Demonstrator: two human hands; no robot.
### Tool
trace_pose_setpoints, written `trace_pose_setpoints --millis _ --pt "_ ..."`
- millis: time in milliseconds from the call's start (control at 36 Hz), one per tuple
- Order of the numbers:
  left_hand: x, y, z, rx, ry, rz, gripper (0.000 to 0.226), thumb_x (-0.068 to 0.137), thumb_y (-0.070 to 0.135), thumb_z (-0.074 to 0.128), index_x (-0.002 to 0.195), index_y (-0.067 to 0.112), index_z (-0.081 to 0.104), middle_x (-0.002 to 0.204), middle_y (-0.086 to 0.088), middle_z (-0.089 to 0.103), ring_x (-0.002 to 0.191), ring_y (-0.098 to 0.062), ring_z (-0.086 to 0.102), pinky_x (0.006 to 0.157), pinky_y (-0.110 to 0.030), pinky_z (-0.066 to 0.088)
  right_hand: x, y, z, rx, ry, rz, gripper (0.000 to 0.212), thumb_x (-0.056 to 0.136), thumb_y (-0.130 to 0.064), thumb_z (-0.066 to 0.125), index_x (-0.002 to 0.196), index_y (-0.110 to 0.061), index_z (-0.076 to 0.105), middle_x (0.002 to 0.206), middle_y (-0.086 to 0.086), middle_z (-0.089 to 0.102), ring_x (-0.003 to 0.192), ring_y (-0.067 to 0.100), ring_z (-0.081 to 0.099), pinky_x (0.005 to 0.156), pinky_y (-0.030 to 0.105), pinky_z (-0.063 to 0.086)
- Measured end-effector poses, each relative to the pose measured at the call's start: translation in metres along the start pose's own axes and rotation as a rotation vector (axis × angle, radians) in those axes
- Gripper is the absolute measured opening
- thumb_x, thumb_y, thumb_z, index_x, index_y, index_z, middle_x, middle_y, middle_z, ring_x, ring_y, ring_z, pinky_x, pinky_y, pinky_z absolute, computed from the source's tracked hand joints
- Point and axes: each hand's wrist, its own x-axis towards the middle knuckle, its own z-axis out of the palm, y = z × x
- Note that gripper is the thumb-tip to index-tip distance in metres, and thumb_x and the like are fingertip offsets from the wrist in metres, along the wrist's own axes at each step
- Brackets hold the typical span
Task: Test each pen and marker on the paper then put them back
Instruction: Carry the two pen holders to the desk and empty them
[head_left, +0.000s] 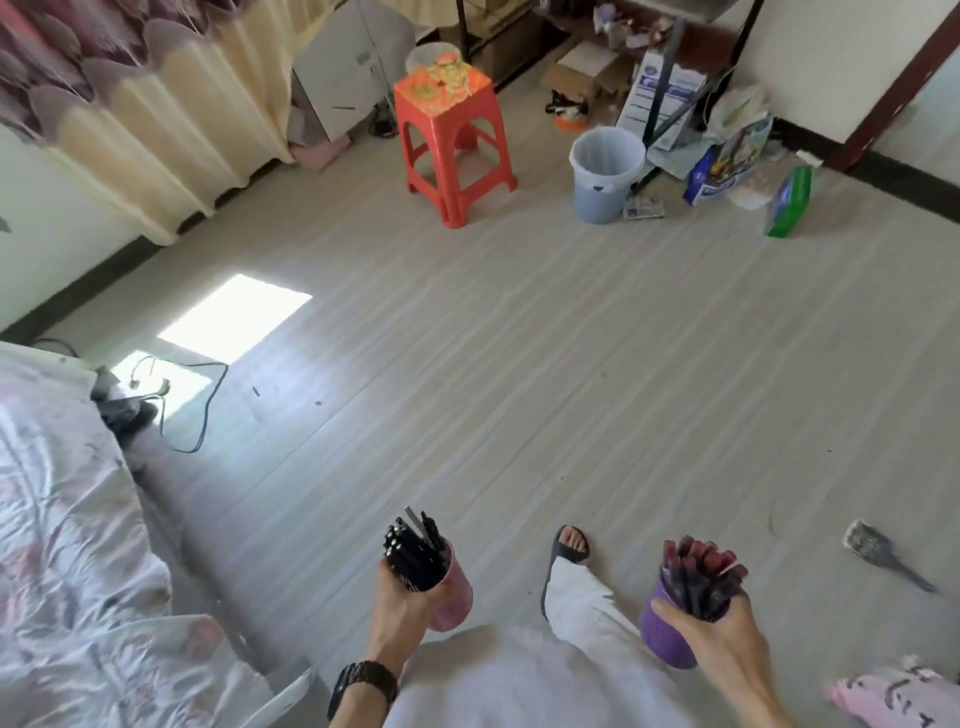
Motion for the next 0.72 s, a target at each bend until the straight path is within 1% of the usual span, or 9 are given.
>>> trace_pose_setpoints --millis 83,139,194,250,361,472,556,667,722 --pt "0.023 0.029 0.008 -0.006 0.025 0.022 0.057 0.060 0.020 0.093 0.105 0.032 0.061 0.096 0.011 0.075 0.092 -0.005 0.068 0.074 -0.028 0.053 0.026 -0.065 -0.009 -0.111 -0.064 -0.099 0.082 0.052 -0.045 0.094 0.118 -0.024 0.052 0.105 0.001 0.067 0.095 0.022 0.061 0.083 0.034 0.045" --pt "0.037 0.053 0.013 -0.024 0.043 0.042 0.050 0.060 0.021 0.092 0.099 0.035 0.063 0.095 0.021 0.074 0.088 -0.001 0.070 0.070 -0.025 0.051 0.043 -0.111 -0.013 -0.159 -0.104 -0.181 0.080 0.058 -0.042 0.094 0.123 -0.024 0.051 0.103 -0.002 0.063 0.094 0.021 0.057 0.083 0.033 0.045" --pt "0.048 0.075 0.019 -0.052 0.067 0.033 0.052 0.056 0.030 0.088 0.101 0.035 0.062 0.094 0.020 0.074 0.087 -0.001 0.069 0.069 -0.027 0.051 0.058 -0.153 -0.017 -0.181 -0.126 -0.246 0.081 0.062 -0.036 0.093 0.130 -0.025 0.050 0.104 -0.004 0.062 0.096 0.020 0.057 0.084 0.032 0.045" --pt "0.062 0.094 0.027 -0.077 0.092 -0.004 0.064 0.052 0.036 0.087 0.109 0.030 0.058 0.094 0.009 0.074 0.090 -0.006 0.067 0.072 -0.032 0.052 0.072 -0.193 -0.019 -0.182 -0.137 -0.295 0.082 0.063 -0.035 0.093 0.132 -0.024 0.050 0.107 -0.004 0.063 0.099 0.021 0.059 0.085 0.033 0.045" --pt "0.098 0.129 0.045 -0.102 0.114 -0.038 0.072 0.047 0.036 0.087 0.111 0.028 0.057 0.098 0.011 0.070 0.090 -0.006 0.064 0.070 -0.031 0.050 0.100 -0.257 -0.014 -0.171 -0.162 -0.331 0.080 0.063 -0.038 0.093 0.130 -0.025 0.050 0.112 -0.002 0.066 0.101 0.022 0.060 0.083 0.032 0.046" --pt "0.144 0.166 0.058 -0.095 0.120 -0.039 0.074 0.046 0.034 0.087 0.114 0.023 0.061 0.099 0.006 0.074 0.092 -0.012 0.069 0.080 -0.041 0.057 0.123 -0.302 0.001 -0.136 -0.147 -0.304 0.078 0.062 -0.036 0.094 0.127 -0.027 0.051 0.109 -0.002 0.067 0.096 0.020 0.060 0.079 0.029 0.043" --pt "0.183 0.200 0.063 -0.069 0.118 -0.014 0.067 0.044 0.041 0.088 0.105 0.029 0.062 0.091 0.010 0.075 0.088 -0.006 0.069 0.069 -0.029 0.052 0.144 -0.322 0.016 -0.121 -0.129 -0.254 0.082 0.058 -0.037 0.095 0.128 -0.025 0.053 0.109 -0.001 0.068 0.095 0.020 0.061 0.082 0.030 0.044" --pt "0.241 0.247 0.057 -0.044 0.085 -0.041 0.077 0.059 0.022 0.096 0.123 0.014 0.054 0.108 0.002 0.070 0.097 -0.018 0.066 0.080 -0.035 0.053 0.162 -0.353 0.035 -0.099 -0.089 -0.161 0.086 0.058 -0.035 0.096 0.131 -0.019 0.053 0.110 0.005 0.070 0.098 0.024 0.064 0.086 0.032 0.046" --pt "0.269 0.274 0.053 -0.039 0.084 -0.046 0.077 0.057 0.023 0.097 0.120 0.017 0.053 0.106 0.004 0.069 0.091 -0.011 0.064 0.069 -0.027 0.050 0.170 -0.375 0.042 -0.059 -0.034 -0.123 0.088 0.059 -0.032 0.096 0.133 -0.017 0.051 0.116 0.010 0.070 0.105 0.028 0.066 0.089 0.034 0.047"
